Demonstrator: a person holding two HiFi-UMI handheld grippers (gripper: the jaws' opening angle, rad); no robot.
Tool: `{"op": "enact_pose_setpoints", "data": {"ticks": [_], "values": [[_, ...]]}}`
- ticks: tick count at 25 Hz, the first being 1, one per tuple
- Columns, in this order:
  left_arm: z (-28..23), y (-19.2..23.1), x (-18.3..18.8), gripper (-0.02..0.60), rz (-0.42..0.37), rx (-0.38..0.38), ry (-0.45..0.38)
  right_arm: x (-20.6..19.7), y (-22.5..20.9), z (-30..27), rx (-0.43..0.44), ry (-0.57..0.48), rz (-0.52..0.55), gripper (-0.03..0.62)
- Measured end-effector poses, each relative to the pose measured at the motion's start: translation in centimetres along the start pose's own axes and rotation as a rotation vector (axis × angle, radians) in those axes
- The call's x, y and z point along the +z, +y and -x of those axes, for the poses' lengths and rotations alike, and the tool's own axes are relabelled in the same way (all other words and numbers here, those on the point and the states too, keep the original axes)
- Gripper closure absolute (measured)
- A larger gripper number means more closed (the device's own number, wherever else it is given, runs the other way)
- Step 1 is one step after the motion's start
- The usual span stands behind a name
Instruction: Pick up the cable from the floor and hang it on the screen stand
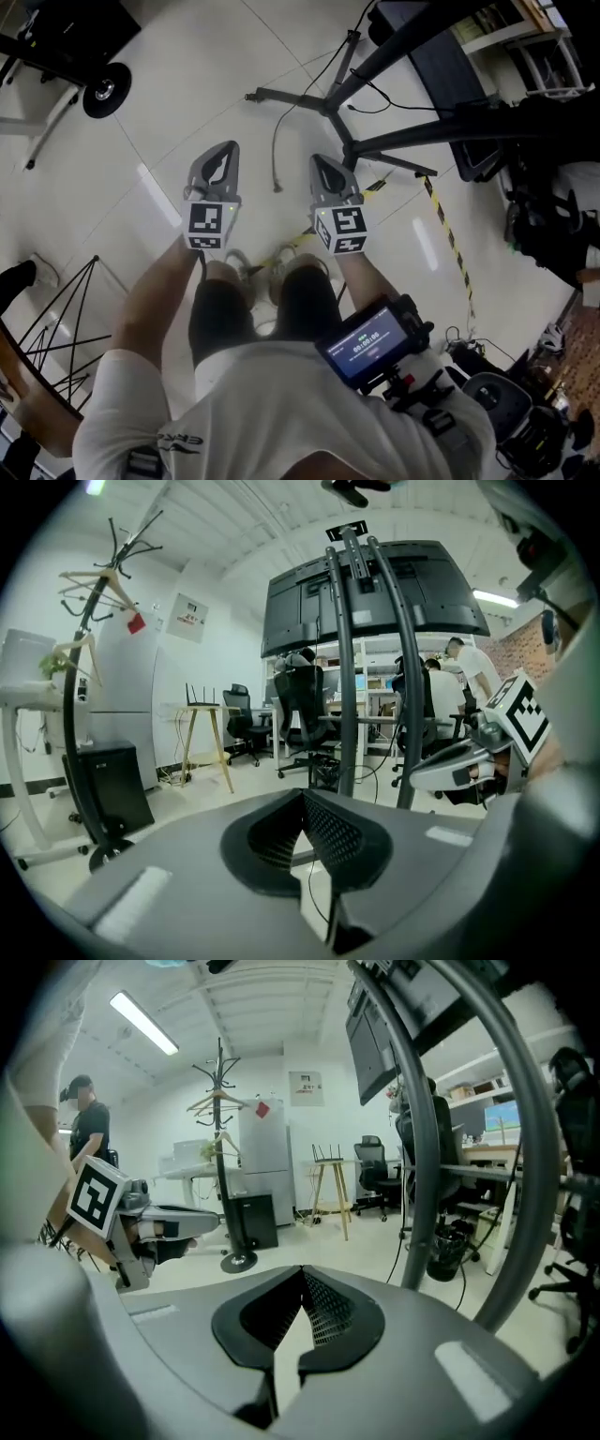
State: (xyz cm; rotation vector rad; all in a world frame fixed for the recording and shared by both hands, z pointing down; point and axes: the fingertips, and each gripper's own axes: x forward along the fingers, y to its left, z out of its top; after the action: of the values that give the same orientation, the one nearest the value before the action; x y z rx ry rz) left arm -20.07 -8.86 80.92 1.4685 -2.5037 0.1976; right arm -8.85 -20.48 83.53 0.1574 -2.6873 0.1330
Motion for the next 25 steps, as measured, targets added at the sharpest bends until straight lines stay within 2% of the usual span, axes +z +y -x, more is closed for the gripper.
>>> {"op": "enact_pose_setpoints", "data": {"ticks": [7, 11, 14, 19, 25], "values": [[-6.7, 2.0, -14.4, 0.580, 0.036, -0.016, -0.008, -14.1, -2.8, -8.7, -0.020, 0.020, 0.002, 0.580], [-10.3, 2.9, -21.0, 0.579, 0.043, -0.032, -0.005, -21.0, -4.2, -13.2, -0.022, 0.034, 0.000, 0.580], [-12.4, 3.3, -24.5, 0.579, 0.027, -0.027, -0.023, -24.5, -4.7, -15.9, -0.016, 0.035, 0.007, 0.579], [-14.6, 3.0, -29.4, 0.578, -0.005, -0.057, 0.024, -27.7, -5.1, -18.9, -0.019, 0.047, -0.008, 0.572], [-15.9, 0.3, -34.9, 0.578, -0.091, -0.159, 0.126, -32.3, -3.8, -20.4, 0.017, 0.116, -0.005, 0.563]]}}
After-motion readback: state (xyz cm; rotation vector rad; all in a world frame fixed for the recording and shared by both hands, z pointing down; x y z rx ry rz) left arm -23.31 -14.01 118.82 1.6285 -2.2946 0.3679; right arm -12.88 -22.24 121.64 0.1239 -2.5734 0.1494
